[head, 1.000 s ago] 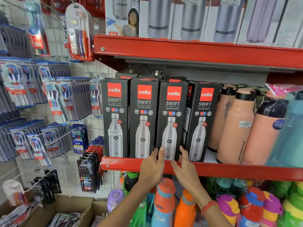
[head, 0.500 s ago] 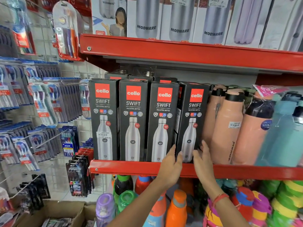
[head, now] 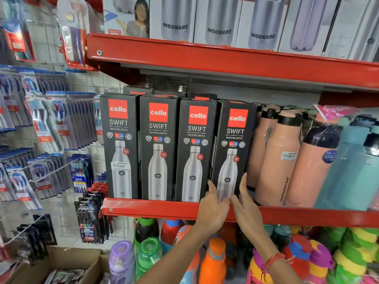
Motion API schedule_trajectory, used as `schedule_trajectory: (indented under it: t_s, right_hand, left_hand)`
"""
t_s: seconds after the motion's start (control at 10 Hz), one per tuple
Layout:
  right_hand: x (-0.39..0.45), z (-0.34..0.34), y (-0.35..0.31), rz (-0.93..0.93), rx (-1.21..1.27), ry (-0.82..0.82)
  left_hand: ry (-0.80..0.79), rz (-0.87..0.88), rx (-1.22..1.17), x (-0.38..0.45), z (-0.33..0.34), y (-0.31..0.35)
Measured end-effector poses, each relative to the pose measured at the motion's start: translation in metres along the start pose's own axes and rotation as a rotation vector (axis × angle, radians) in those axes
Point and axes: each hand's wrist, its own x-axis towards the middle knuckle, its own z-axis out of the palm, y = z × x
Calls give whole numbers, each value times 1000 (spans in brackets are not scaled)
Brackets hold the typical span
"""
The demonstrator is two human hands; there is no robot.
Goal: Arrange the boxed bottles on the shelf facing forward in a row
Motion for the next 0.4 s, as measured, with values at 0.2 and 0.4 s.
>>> schedule_trajectory:
  t_s: [0.2,0.4]
  right_hand:
    - [-4,-2,-1,-48,-42,10]
    - [-9,-5,-12,-23,1,86]
  left_hand:
    - [-8,5,63,0,-2,7]
    - [-18,14,75,-6,-9,6]
